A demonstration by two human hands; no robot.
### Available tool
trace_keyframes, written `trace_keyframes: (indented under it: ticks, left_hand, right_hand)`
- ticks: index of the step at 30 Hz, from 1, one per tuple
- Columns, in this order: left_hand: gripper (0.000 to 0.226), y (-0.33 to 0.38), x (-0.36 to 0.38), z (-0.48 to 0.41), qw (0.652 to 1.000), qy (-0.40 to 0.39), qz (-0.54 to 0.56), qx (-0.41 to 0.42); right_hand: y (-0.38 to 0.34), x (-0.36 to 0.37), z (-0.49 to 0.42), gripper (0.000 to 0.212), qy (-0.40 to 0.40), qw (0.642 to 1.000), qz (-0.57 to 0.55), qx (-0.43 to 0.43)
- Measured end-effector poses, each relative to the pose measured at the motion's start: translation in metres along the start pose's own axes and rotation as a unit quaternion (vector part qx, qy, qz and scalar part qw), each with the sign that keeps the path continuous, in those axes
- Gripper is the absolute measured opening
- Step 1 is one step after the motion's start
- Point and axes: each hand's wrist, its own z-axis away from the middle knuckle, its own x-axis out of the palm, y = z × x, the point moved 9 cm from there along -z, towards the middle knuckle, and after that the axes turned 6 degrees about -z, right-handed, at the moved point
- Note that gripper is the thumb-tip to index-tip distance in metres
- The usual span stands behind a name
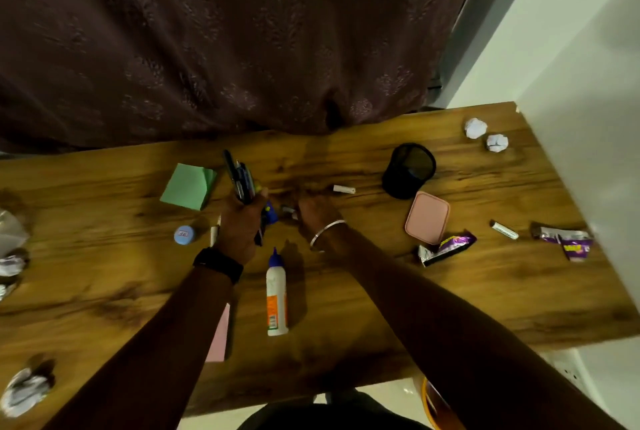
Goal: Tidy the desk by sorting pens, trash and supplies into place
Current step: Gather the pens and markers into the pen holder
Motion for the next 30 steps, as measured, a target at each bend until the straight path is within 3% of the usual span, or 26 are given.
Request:
trace_keyframes:
  ticks: [2,5,10,12,16,20,24,28,30]
  left_hand:
    - [0.015,-0.002,0.006,-0.008,1.000,-0.016,-0.008,-0.016]
    - [0.020,0.001,0.031,-0.012,0.998,-0.068,-0.009,-0.012]
    - [0.012,0.014,0.103,0.004,0.982,-0.190,-0.017,0.004]
    - [0.025,0.021,0.132,0.012,0.972,-0.232,-0.018,0.022]
    - [0.034,0.065,0.172,0.028,0.967,-0.228,-0.041,0.110]
    - [0.028,0.105,0.210,0.030,0.969,-0.202,-0.001,0.140]
    - [0.021,0.131,0.245,0.024,0.971,-0.190,0.049,0.140]
    - [0.026,0.129,0.273,0.008,0.980,-0.148,0.080,0.108]
    - [0.015,0.124,0.280,0.005,0.984,-0.121,0.070,0.108]
  right_hand:
    - [0.010,-0.014,0.010,0.044,0.077,0.994,-0.079,0.023]
    - [0.032,-0.041,0.038,0.033,0.156,0.971,-0.171,0.058]
    - [0.064,-0.082,0.086,0.023,0.287,0.891,-0.345,0.063]
    - [0.074,-0.104,0.101,0.023,0.318,0.857,-0.401,0.056]
    - [0.097,-0.157,0.129,0.029,0.400,0.793,-0.458,0.040]
    - [0.128,-0.195,0.125,0.017,0.447,0.722,-0.528,0.026]
    - [0.156,-0.220,0.114,0.017,0.476,0.724,-0.497,0.045]
    - [0.180,-0.214,0.105,0.013,0.481,0.748,-0.450,0.078]
    - [0.186,-0.207,0.103,0.014,0.471,0.746,-0.462,0.083]
